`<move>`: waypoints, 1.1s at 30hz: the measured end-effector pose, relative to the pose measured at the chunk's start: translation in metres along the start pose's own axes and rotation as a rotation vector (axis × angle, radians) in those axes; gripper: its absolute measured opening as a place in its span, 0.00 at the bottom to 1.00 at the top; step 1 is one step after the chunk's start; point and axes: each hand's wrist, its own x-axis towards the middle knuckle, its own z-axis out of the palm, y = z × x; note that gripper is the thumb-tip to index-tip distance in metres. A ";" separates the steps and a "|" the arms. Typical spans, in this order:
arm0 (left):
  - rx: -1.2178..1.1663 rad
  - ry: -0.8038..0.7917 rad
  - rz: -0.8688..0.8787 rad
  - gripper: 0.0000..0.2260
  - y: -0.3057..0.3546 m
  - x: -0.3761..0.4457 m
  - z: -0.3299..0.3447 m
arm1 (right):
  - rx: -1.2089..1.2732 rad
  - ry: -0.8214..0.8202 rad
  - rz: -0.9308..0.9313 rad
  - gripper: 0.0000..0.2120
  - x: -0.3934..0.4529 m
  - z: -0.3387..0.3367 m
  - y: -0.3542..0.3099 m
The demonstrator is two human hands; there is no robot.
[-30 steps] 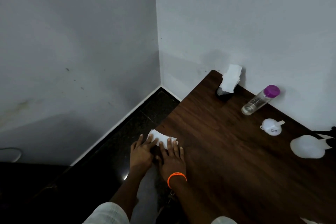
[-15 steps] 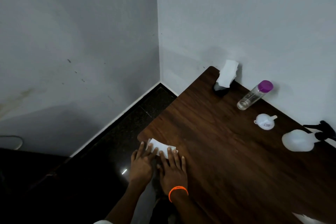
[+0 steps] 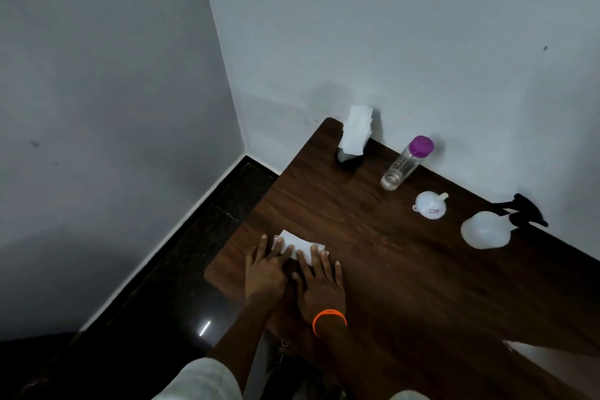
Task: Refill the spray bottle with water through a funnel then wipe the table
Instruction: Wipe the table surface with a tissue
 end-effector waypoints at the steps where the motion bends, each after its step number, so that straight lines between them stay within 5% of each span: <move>1: 0.011 0.002 0.006 0.27 0.005 0.010 -0.004 | 0.001 0.006 0.013 0.26 0.009 -0.002 0.004; 19: 0.045 -0.008 0.227 0.27 0.110 0.196 -0.037 | 0.043 0.041 0.256 0.26 0.153 -0.074 0.113; 33: 0.138 -0.052 0.450 0.26 0.180 0.184 -0.013 | 0.085 0.024 0.446 0.27 0.088 -0.085 0.165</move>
